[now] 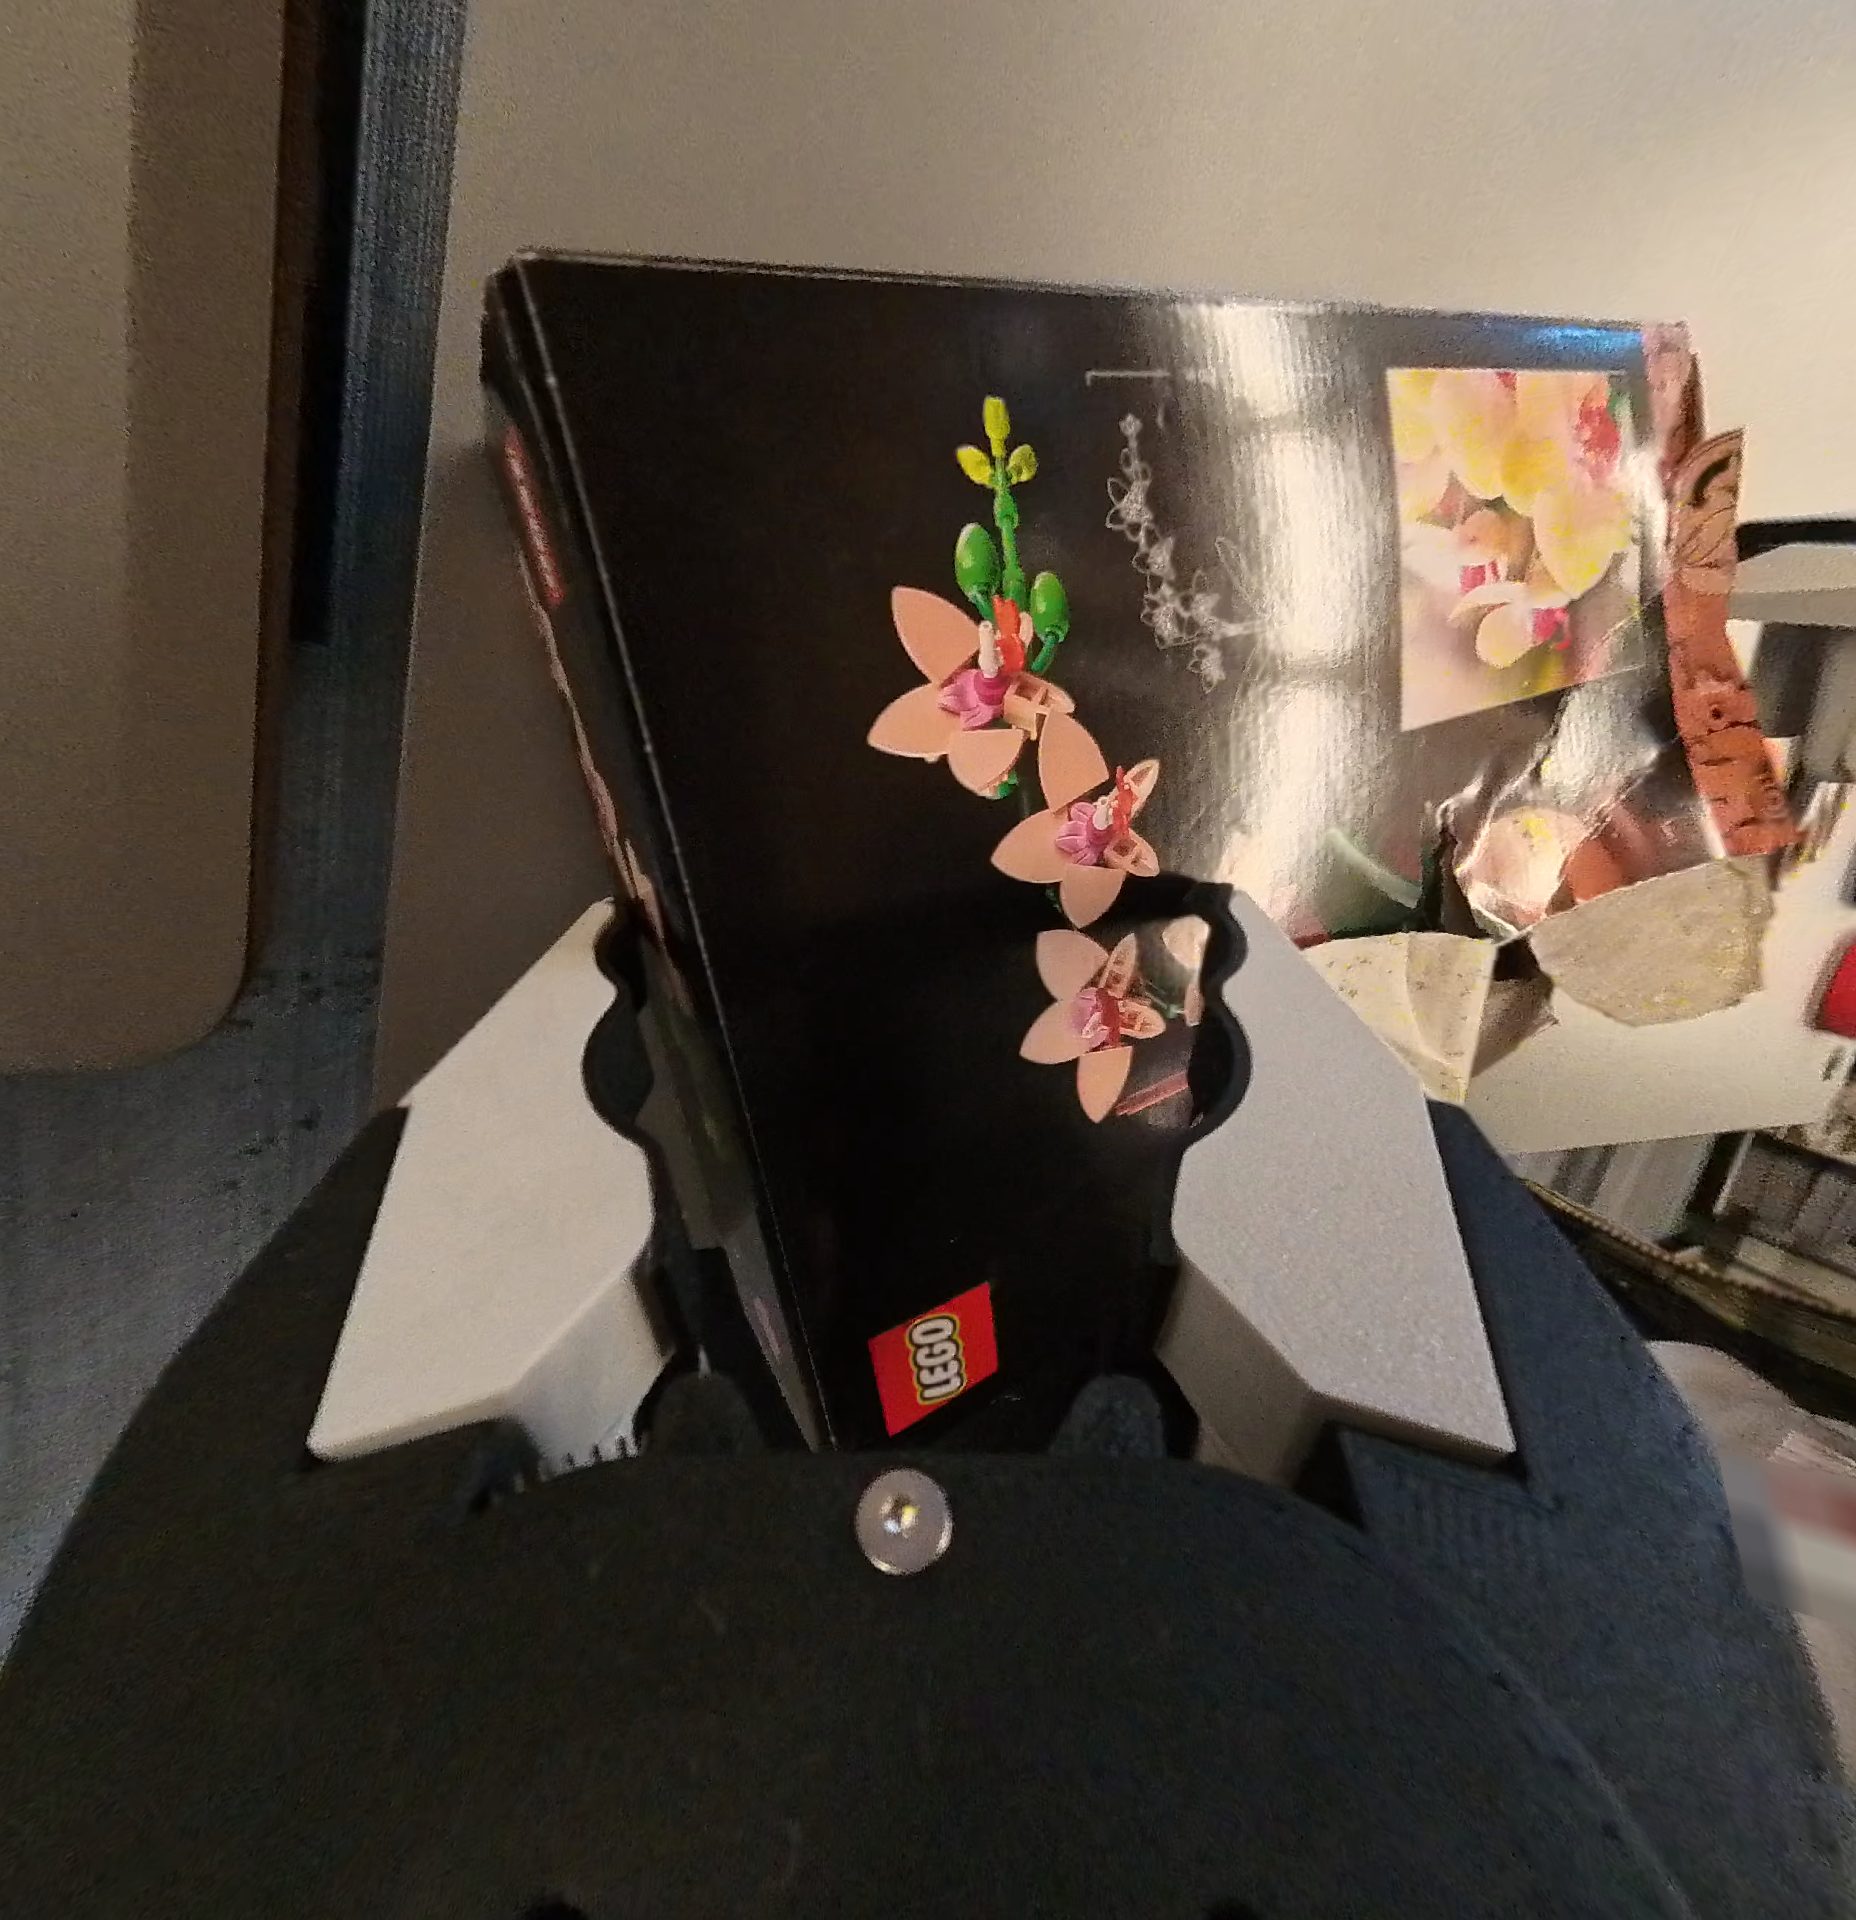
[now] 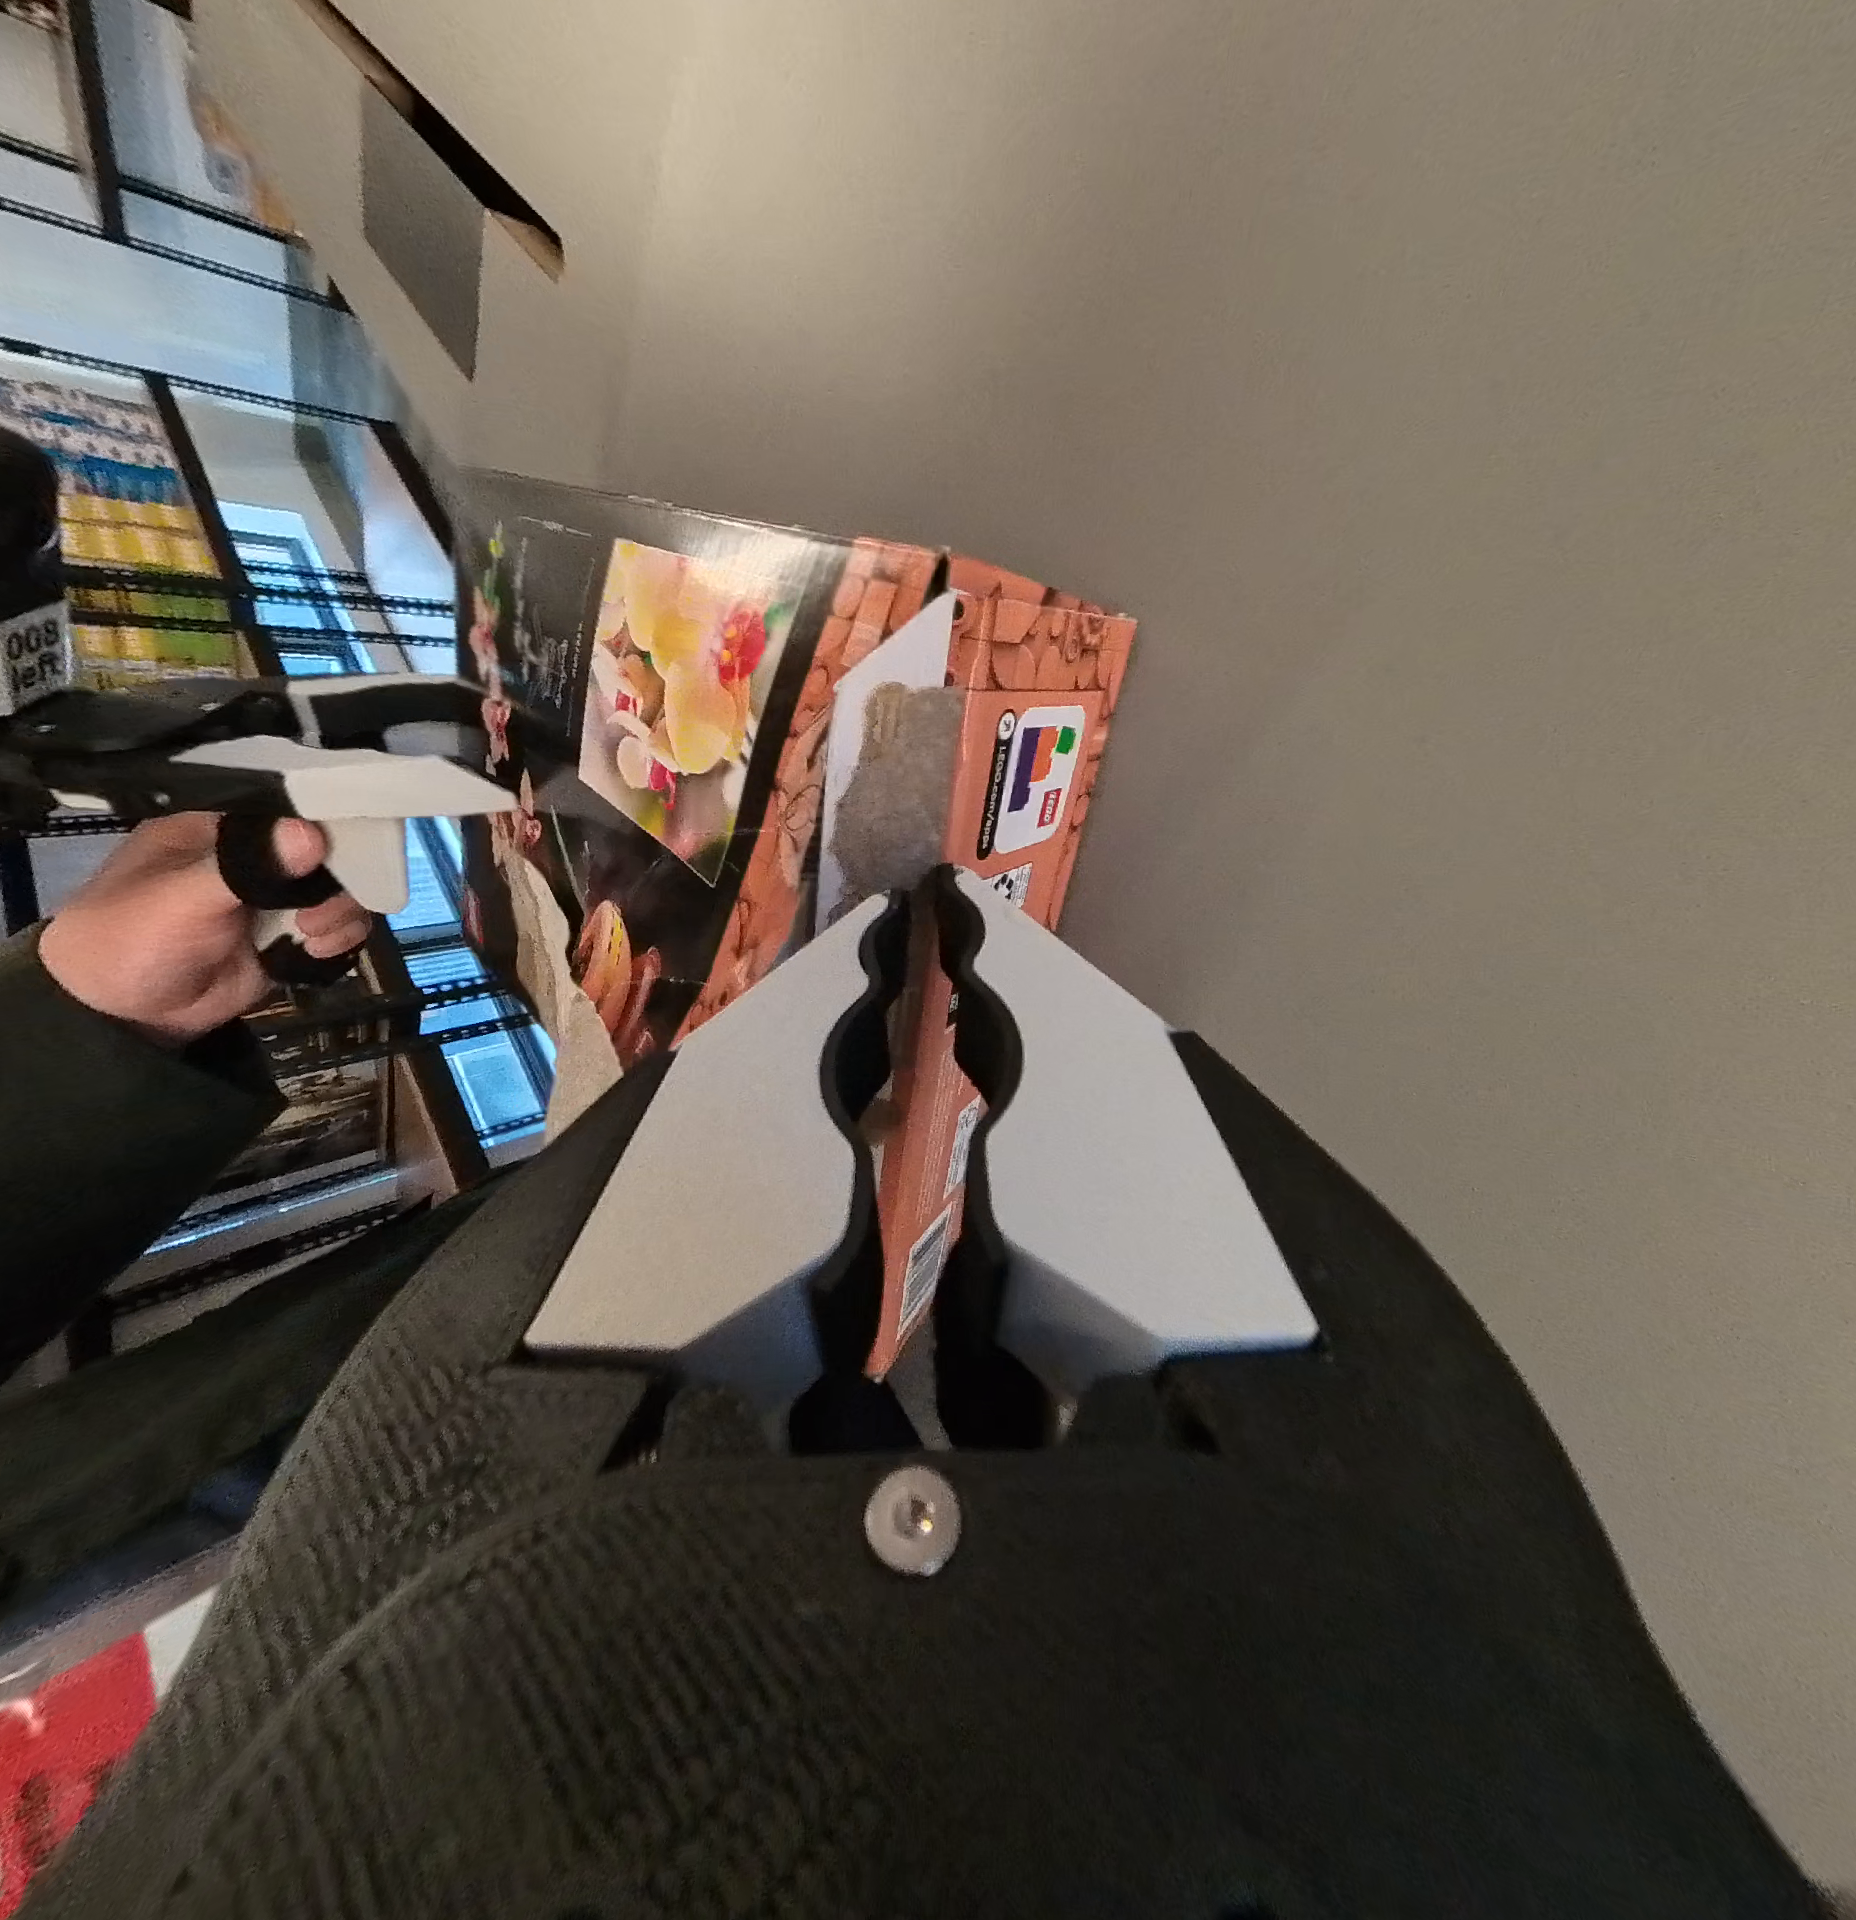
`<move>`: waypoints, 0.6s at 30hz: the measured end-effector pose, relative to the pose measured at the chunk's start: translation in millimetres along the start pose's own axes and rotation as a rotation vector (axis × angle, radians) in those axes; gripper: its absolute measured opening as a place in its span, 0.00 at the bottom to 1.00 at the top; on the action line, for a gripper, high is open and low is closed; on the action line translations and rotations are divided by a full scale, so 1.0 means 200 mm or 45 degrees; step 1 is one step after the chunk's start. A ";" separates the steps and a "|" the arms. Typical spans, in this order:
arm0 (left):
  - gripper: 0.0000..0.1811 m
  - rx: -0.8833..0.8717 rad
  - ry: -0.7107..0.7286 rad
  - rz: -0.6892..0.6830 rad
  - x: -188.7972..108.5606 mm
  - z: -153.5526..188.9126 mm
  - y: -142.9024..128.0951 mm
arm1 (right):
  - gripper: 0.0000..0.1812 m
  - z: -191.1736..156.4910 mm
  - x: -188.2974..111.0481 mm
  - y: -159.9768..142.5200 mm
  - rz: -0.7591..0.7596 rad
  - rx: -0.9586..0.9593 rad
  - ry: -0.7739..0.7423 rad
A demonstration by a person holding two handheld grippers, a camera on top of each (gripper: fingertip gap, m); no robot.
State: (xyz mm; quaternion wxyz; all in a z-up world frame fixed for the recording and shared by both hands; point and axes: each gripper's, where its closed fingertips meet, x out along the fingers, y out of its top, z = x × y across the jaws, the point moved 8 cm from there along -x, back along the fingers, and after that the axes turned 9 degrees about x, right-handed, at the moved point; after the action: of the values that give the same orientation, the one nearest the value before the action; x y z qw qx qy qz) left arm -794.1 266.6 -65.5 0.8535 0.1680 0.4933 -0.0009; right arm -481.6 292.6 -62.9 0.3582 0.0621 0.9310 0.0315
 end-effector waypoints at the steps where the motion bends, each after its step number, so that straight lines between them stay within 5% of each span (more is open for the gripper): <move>1: 0.59 0.011 0.015 -0.011 0.01 0.01 0.01 | 0.02 0.00 0.00 0.00 -0.003 0.006 -0.008; 8: 0.60 0.003 0.015 0.006 0.01 0.01 0.00 | 0.02 0.00 -0.01 0.01 0.008 -0.006 0.028; 10: 0.59 -0.007 0.002 0.016 0.02 0.01 0.00 | 0.10 0.01 -0.01 0.04 0.059 0.075 0.109; 11: 0.59 -0.007 -0.014 0.018 0.02 0.02 -0.01 | 0.24 0.03 0.00 0.06 0.071 0.135 0.098; 14: 0.56 0.010 -0.057 0.013 0.04 0.06 -0.01 | 0.21 0.12 0.06 0.02 -0.090 0.077 -0.028; 18: 0.56 -0.026 -0.069 0.015 0.04 0.06 -0.02 | 0.23 0.12 0.03 0.02 -0.017 0.122 0.155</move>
State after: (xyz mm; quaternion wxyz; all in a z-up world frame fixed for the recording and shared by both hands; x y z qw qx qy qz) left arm -781.0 261.0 -68.8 0.8681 0.1622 0.4692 0.0046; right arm -469.2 297.6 -83.5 0.2977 0.0708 0.9520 -0.0116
